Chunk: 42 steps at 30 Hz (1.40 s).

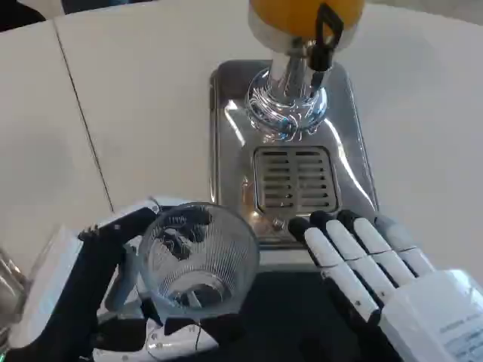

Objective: Grasp the cup under the faucet to collect the drink, then remove the cup.

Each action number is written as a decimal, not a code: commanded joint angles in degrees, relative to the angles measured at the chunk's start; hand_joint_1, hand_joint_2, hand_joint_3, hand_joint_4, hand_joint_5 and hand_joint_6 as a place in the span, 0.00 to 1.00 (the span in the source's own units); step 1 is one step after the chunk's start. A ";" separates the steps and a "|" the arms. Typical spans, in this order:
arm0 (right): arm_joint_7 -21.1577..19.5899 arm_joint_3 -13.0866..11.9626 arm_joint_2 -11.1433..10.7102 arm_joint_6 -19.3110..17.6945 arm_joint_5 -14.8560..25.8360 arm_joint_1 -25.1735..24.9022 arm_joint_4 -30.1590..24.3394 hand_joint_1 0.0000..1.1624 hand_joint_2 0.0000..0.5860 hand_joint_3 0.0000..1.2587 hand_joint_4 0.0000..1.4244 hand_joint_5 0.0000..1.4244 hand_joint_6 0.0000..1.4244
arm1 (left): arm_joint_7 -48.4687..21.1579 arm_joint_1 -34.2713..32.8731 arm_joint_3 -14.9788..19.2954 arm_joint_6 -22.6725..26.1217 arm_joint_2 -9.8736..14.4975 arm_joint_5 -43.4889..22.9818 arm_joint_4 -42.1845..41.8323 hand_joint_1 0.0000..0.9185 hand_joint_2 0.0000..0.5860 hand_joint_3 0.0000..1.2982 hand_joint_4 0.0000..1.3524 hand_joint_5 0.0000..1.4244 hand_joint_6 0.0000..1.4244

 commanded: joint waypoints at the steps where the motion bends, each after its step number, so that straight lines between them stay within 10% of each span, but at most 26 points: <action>1: 0.37 0.31 0.05 0.45 -0.49 0.72 -0.70 0.18 0.99 0.00 0.00 0.00 0.00 | -0.36 -0.09 -0.51 -1.40 -0.44 -0.63 -0.77 0.77 0.00 0.89 0.82 0.95 1.00; 16: 0.38 0.53 0.52 2.44 -0.27 0.14 -1.03 0.22 1.00 0.00 0.00 0.00 0.00 | 0.82 -2.78 -1.13 1.26 -2.70 1.45 0.61 0.77 0.00 0.89 0.82 0.95 1.00; 42: 3.65 -4.16 -0.24 4.87 3.16 -1.17 -3.25 0.24 1.00 0.00 0.00 0.00 0.00 | 12.92 -34.12 -9.99 6.83 -9.01 12.06 32.22 0.78 0.00 0.89 0.81 0.95 1.00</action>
